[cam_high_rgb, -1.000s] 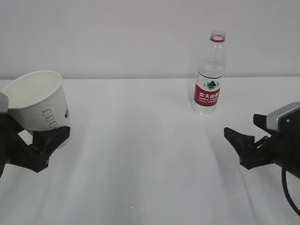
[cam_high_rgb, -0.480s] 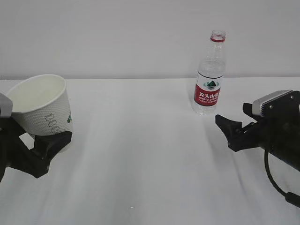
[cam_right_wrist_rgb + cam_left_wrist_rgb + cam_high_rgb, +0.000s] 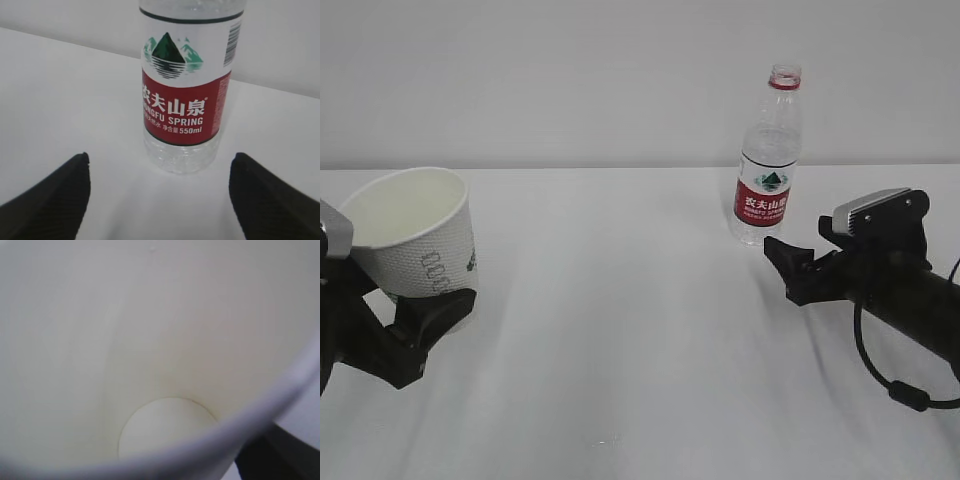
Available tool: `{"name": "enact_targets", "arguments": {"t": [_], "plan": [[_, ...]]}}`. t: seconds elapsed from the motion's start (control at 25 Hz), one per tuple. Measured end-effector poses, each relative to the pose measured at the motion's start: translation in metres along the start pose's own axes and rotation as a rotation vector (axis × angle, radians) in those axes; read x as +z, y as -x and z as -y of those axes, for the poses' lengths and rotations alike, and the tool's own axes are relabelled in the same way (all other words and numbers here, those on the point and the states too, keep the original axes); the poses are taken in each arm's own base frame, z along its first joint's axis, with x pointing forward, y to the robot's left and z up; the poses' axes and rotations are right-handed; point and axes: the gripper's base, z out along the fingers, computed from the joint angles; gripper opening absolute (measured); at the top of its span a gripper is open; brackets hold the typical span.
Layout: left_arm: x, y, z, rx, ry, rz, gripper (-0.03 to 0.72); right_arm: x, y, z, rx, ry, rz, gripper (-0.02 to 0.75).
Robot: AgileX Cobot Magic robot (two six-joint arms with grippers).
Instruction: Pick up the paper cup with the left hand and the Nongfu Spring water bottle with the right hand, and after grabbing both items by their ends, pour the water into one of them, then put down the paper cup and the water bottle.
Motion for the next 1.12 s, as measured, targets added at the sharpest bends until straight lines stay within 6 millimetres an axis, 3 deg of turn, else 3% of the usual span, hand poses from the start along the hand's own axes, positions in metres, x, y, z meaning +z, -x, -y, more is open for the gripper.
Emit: {"name": "enact_targets", "arguments": {"t": [1.12], "plan": [[0.000,0.000,0.000,0.002,-0.001,-0.003,0.564,0.070,-0.004,0.016,0.050,0.053,0.081,0.620]]}}
